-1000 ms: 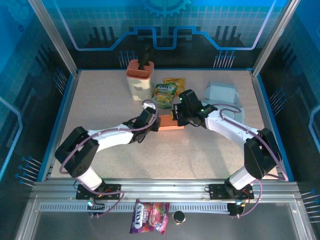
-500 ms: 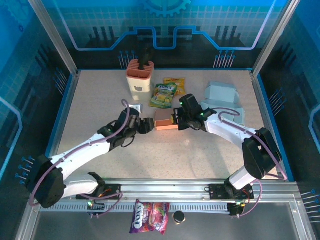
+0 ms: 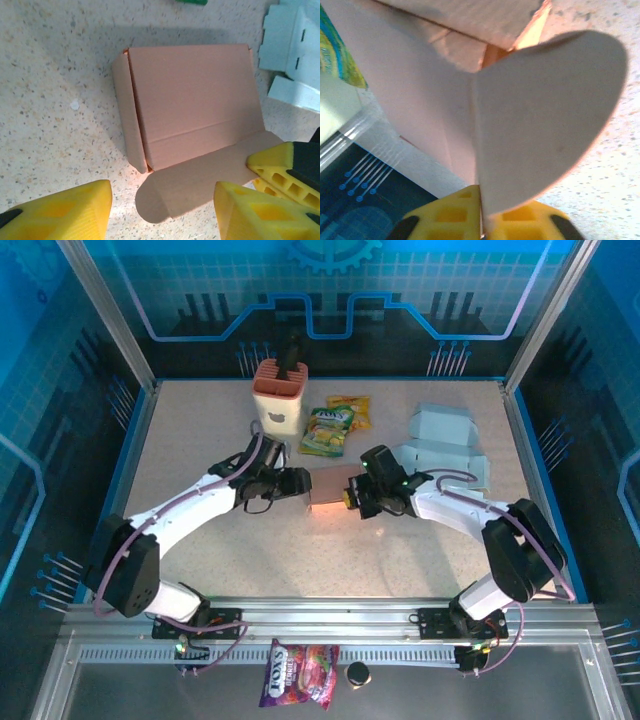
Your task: Fold the paper box
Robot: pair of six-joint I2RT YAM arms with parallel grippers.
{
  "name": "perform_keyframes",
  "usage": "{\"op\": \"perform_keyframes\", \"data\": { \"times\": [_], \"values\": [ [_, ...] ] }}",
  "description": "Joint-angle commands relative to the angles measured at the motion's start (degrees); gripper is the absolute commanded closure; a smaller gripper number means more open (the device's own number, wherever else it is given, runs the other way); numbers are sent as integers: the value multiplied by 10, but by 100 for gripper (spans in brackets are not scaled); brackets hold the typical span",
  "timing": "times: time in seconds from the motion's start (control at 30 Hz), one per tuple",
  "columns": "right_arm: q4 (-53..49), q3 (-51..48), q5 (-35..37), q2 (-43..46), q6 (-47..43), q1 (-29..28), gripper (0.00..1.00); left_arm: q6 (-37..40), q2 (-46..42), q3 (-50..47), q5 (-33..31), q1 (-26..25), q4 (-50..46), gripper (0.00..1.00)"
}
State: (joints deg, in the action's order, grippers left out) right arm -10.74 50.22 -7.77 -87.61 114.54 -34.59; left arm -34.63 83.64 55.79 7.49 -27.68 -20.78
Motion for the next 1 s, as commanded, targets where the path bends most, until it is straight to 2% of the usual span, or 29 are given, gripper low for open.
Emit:
{"op": "perform_keyframes", "data": {
  "times": [0.0, 0.13, 0.2, 0.37, 0.5, 0.63, 0.77, 0.9, 0.97],
  "values": [
    [-3, -33, -19, 13, -17, -6, 80, -7, 22, 6, 34, 6, -16, 44],
    [-25, -36, -27, 22, -53, 0, 65, 0, 63, 7, 55, 6, 6, 44],
    [-47, -31, -31, 30, -88, 6, 54, 4, 84, 0, 61, 8, 28, 45],
    [-144, -2, -55, 62, -242, 29, 37, 1, 105, -7, 68, 10, 64, 45],
    [-198, -2, -28, 115, -348, 46, 34, 3, 117, -1, 74, 10, 71, 47],
    [-233, 42, -19, 135, -482, 94, 34, 6, 127, 3, 75, 10, 65, 49],
    [-252, 113, -34, 87, -633, 134, 36, 9, 135, 8, 74, 10, 66, 52],
    [-232, 165, -103, -6, -722, 158, 38, 9, 146, 25, 67, 11, 54, 55],
    [-234, 190, -122, -55, -760, 163, 43, 8, 149, 31, 69, 11, 54, 56]
  ]
}}
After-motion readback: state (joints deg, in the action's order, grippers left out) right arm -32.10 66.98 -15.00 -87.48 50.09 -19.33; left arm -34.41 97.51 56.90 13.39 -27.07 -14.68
